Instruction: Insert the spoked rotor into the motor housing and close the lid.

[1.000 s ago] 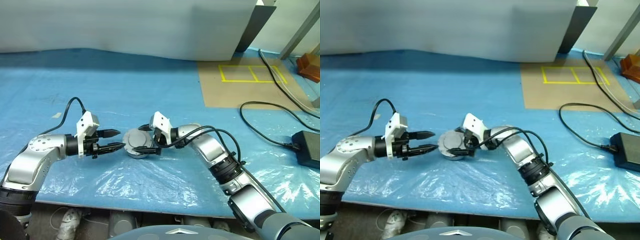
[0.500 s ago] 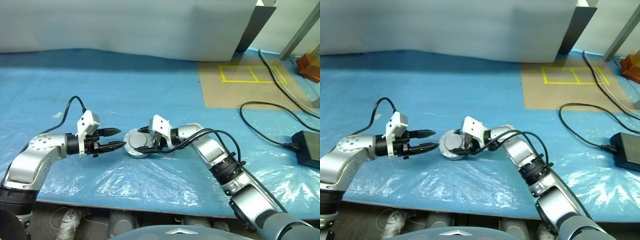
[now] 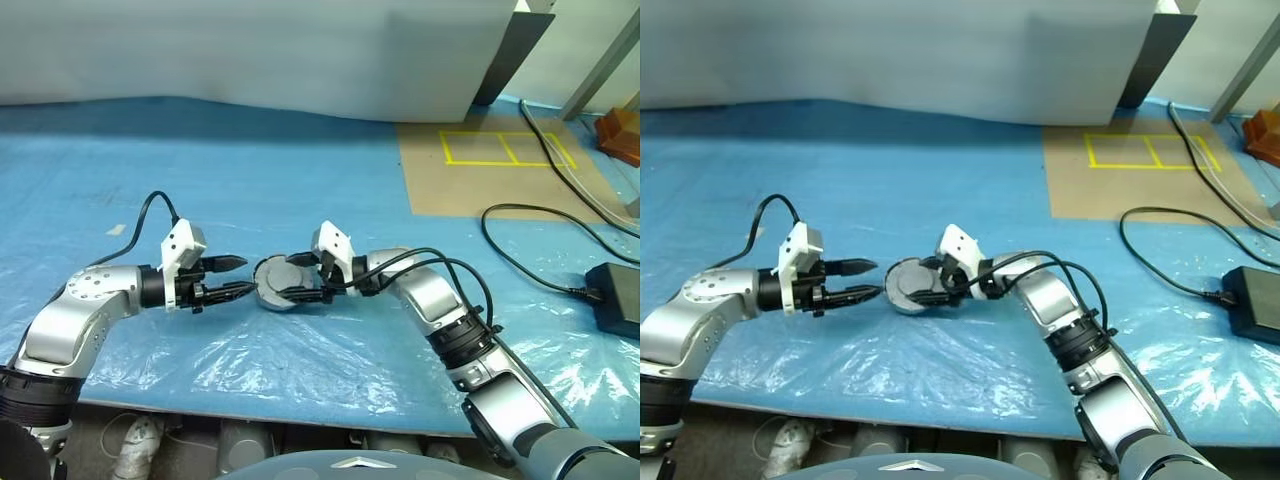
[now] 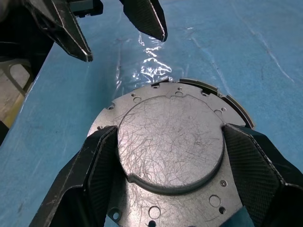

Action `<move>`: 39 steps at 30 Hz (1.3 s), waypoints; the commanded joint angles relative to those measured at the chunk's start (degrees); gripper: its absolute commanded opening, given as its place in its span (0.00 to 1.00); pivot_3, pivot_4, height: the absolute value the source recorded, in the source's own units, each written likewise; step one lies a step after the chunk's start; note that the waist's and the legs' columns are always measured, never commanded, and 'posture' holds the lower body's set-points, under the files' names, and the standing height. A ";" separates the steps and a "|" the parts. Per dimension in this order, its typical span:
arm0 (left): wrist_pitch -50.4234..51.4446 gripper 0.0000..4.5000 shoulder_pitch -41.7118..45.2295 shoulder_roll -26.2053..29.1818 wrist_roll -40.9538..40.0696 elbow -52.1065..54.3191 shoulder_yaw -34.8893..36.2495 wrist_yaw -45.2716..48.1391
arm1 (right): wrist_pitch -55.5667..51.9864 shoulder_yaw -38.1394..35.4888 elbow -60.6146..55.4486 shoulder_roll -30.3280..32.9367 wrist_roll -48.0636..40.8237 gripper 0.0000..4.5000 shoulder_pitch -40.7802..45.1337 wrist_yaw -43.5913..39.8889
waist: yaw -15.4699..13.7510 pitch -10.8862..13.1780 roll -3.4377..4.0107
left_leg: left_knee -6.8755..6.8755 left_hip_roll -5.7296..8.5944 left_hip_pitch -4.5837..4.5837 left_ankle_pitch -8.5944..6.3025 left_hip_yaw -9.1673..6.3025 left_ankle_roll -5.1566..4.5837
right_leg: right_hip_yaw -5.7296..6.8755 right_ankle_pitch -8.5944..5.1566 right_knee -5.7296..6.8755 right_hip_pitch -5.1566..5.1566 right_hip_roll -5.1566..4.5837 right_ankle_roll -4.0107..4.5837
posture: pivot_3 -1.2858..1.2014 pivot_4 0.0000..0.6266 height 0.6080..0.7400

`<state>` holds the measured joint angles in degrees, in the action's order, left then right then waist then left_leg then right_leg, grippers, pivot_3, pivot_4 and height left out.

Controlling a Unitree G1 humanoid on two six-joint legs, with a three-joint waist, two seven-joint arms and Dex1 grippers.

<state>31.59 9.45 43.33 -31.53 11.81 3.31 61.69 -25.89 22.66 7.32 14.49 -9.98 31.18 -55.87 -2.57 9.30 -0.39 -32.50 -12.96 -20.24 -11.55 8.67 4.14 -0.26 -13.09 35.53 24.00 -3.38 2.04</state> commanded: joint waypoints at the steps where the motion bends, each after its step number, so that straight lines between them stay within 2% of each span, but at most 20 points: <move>1: -0.23 0.66 0.46 0.16 -0.63 1.92 0.43 0.18 | -1.07 -0.92 0.06 -1.29 -0.62 0.70 -0.55 1.51 | 0.02 0.00 0.00 | 0.00 0.00 0.00 0.00 0.00 0.00 | 0.00 0.00 0.00 0.00 0.00 0.00 | 0.52 0.24 1.00; 6: -0.02 0.66 0.44 0.41 -0.63 2.05 0.56 0.18 | -2.60 -3.40 -1.52 -2.39 -3.22 0.70 0.08 1.72 | 0.04 0.00 0.00 | -0.02 0.00 0.01 0.00 0.00 0.00 | -0.02 0.00 0.00 0.00 0.00 0.00 | 0.52 0.24 1.00; 13: 0.22 0.66 0.96 0.20 -0.58 1.95 0.19 0.12 | 5.03 0.69 0.59 -0.76 3.34 0.70 -0.85 2.96 | -0.02 0.00 0.00 | 0.00 0.00 -0.02 0.00 0.00 0.00 | 0.00 0.00 -0.02 0.01 0.00 0.00 | 0.52 0.24 1.00; 22: 0.39 0.66 1.04 0.15 -0.65 2.18 -0.09 0.02 | 7.46 0.79 4.20 0.50 4.40 0.70 -1.86 2.71 | -0.01 0.00 0.00 | -0.04 0.01 0.00 0.00 0.00 0.00 | -0.02 0.00 0.00 -0.01 -0.01 0.00 | 0.52 0.24 1.00; 29: 0.23 0.66 1.14 -0.14 -0.54 2.28 -0.61 -0.03 | 1.25 -2.53 2.04 0.04 -1.19 0.70 -0.68 0.41 | -0.13 0.00 0.00 | -0.07 0.03 0.01 0.00 0.00 -0.01 | -0.02 0.00 -0.02 -0.05 -0.04 0.00 | 0.52 0.24 1.00; 39: 0.15 0.66 1.14 -0.20 -0.54 2.25 -0.83 -0.01 | 1.63 -0.74 1.10 -0.19 0.58 0.70 -1.93 1.19 | 0.03 0.00 0.00 | 0.04 0.01 0.01 0.00 0.01 0.00 | 0.00 -0.01 -0.06 -0.02 -0.01 0.01 | 0.52 0.24 1.00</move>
<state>31.88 10.07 43.01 -31.53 12.25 2.06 61.62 -24.10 21.11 8.26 14.20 -10.46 30.17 -55.24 -2.54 9.30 -0.39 -32.46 -12.95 -20.23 -11.55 8.68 4.14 -0.27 -13.09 35.47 23.97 -3.39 2.05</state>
